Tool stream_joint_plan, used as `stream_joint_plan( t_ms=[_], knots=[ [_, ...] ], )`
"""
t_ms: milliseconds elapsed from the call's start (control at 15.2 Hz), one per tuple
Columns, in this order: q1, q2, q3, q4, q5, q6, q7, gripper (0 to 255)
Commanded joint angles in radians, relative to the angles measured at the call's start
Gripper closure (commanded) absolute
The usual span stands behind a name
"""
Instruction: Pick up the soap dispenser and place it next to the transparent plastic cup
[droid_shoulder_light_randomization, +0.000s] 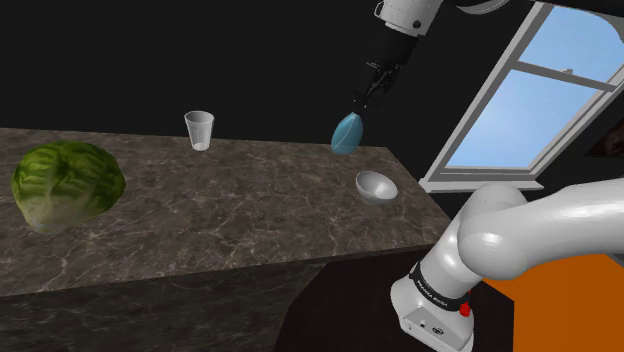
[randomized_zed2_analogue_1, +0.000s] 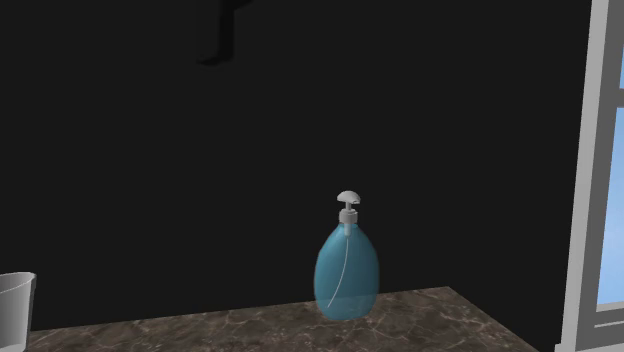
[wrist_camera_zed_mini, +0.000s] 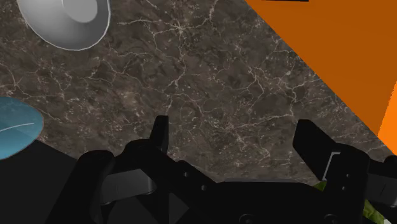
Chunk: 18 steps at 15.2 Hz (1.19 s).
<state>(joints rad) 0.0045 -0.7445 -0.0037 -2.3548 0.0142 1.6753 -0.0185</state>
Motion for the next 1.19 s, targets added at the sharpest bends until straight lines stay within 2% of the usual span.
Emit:
stream_joint_plan(
  t_ms=[0, 660, 1122],
  knots=[
    [0.0, 0.0, 0.0, 0.0, 0.0, 0.0, 0.0, 0],
    [-0.067, 0.134, -0.178, -0.024, -0.119, 0.215, -0.211, 0],
    [-0.093, 0.294, -0.305, 0.035, -0.15, 0.364, -0.359, 0]
  ],
)
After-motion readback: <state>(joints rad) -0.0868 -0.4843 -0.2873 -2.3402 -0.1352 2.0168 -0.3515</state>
